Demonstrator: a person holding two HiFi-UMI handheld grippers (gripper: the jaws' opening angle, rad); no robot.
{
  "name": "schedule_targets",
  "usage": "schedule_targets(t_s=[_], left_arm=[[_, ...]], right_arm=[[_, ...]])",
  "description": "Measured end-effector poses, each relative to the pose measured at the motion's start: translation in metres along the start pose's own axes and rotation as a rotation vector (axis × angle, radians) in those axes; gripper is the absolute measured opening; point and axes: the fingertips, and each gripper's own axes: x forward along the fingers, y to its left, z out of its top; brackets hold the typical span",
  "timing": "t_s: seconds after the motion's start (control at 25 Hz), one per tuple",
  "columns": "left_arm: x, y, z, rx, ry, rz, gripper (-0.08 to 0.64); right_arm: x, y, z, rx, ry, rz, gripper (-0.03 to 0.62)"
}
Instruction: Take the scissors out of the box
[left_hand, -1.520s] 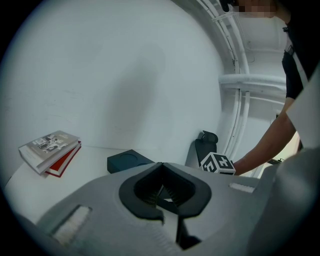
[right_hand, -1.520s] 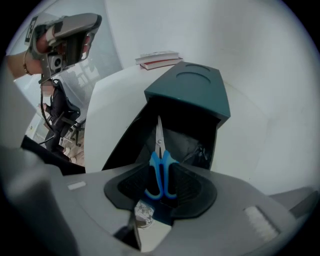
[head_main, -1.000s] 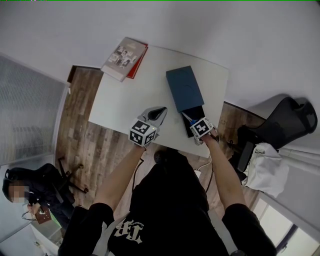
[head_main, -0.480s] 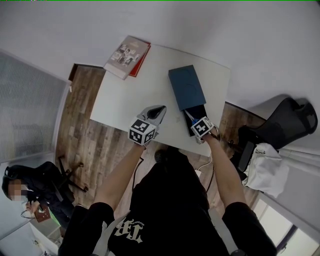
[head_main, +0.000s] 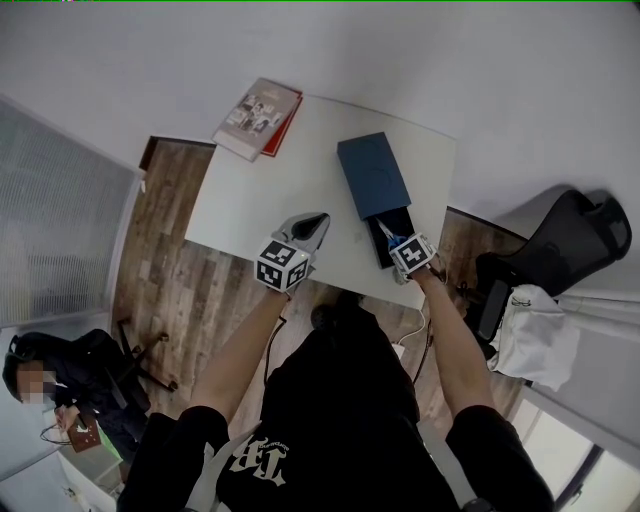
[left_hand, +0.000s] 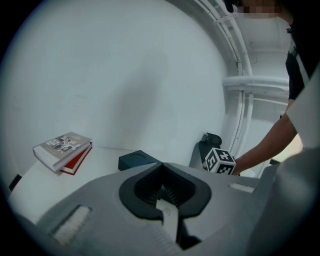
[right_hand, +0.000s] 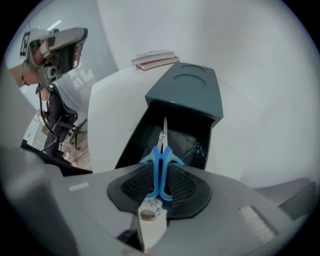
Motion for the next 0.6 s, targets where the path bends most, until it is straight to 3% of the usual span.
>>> schedule_targets(t_s=[0.04,0.16,0.24,0.6], left_arm=[[-0.002,-0.002,0.001,0.003,-0.003,-0.003,-0.003],[-0.009,-0.010,0.003,0.014,-0.014,-0.014,-0.003],[-0.014,-0.017,0.005,0.020,-0.025,-0.020,-0.003],[-0.041,-0.043,0.013,0.059,-0.062,-0.030,-0.003]], right_arm=[[-0.003,0.006,0.004,0.007,-0.030,0.018,0.091],[-0.019,-0.006,-0.007,0.010,-0.003,-0.081,0.091],[-0.028,-0.006,-0.012,0.021,-0.017,-0.104,0.091],[-0.076,0.009,-0.006,0.081,-0.232,-0.144,0.091]])
